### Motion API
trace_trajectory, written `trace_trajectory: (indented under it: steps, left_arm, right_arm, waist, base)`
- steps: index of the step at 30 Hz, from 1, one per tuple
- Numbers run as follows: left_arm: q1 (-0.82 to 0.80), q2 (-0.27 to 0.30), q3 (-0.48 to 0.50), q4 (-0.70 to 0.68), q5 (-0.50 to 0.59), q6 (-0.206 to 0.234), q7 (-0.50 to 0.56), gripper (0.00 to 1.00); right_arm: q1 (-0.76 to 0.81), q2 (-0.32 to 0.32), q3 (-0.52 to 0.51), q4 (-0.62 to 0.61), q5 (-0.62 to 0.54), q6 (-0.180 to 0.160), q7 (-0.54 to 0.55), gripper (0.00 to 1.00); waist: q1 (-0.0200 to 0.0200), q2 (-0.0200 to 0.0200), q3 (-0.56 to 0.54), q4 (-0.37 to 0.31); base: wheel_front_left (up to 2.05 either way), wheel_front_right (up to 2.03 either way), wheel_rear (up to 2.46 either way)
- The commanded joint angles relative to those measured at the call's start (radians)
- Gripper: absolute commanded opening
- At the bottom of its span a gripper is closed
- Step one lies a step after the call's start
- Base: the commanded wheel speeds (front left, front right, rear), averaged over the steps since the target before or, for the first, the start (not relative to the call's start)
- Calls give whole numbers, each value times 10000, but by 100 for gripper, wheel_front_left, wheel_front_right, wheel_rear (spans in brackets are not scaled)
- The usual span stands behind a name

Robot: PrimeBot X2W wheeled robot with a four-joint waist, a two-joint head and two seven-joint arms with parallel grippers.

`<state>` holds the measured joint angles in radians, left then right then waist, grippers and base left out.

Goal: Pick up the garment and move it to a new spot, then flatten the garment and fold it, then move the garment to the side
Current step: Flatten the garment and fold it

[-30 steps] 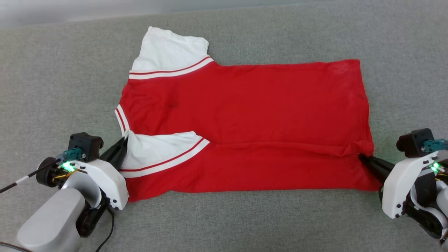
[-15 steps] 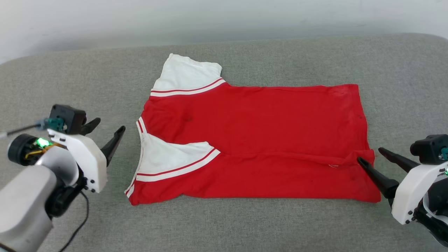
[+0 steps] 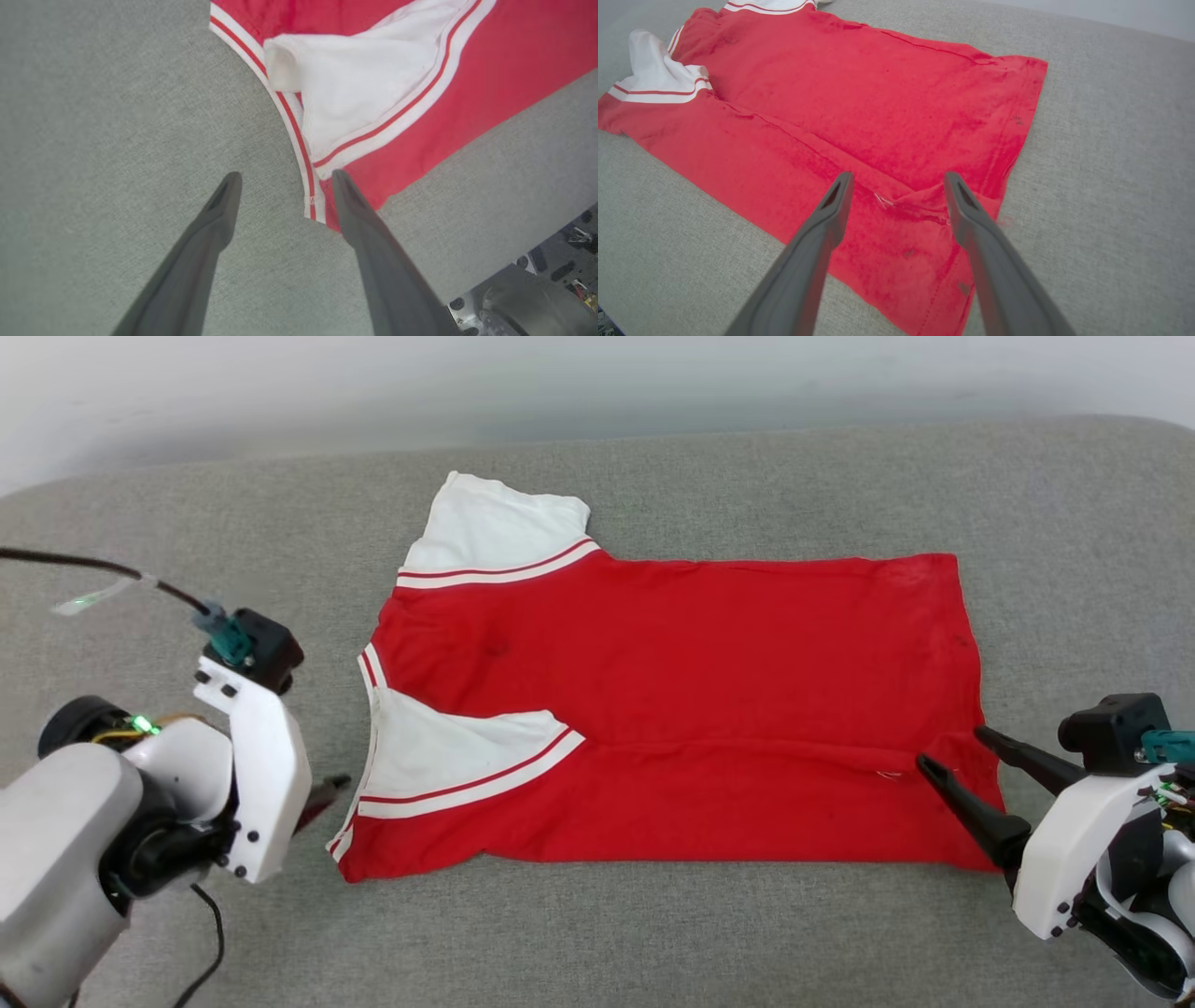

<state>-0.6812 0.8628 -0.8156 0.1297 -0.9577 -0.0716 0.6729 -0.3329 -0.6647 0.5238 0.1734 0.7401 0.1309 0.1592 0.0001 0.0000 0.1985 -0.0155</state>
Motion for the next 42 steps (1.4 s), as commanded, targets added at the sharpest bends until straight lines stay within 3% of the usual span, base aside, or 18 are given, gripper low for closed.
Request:
trace_trajectory:
  steps: [1,10,20,22,32,37,42]
  left_arm:
    - [-96,-108,-124,-8,-184,-58,362,100]
    - [-267,-360,-861,603,-310,-241,1758,100]
    - [134,-1050,-1422,2077,-484,-411,1754,100]
    - [141,-1107,-1494,2189,-555,-474,1730,0]
    - [-78,-756,-1381,1749,-972,-579,1314,0]
    - [-229,-399,-1340,1024,-1069,-572,1067,0]
    - [-340,-75,-1302,231,-1162,-576,968,0]
  right_arm:
    - [-70,74,-16,-64,-81,-4,33,100]
    - [-477,232,173,-153,-202,-4,185,100]
    - [-1029,324,593,44,-89,-4,192,100]
    - [-1162,236,634,67,-85,-4,228,100]
    - [-1956,-743,604,-180,222,-4,981,100]
    - [-2235,-1687,950,-582,849,-4,2683,100]
    - [-2453,-2475,1398,-857,1733,-4,5083,100]
  waist:
    - [-1,0,77,-63]
    - [-1,0,506,-339]
    - [-1,0,819,-582]
    - [-1,0,809,-597]
    - [-1,0,250,-473]
    - [-1,0,33,-375]
    - [-1,0,43,-270]
  base:
    - [0,0,0]
    - [0,0,0]
    - [0,0,0]
    - [0,0,0]
    - [0,0,0]
    - [0,0,0]
    - [0,0,0]
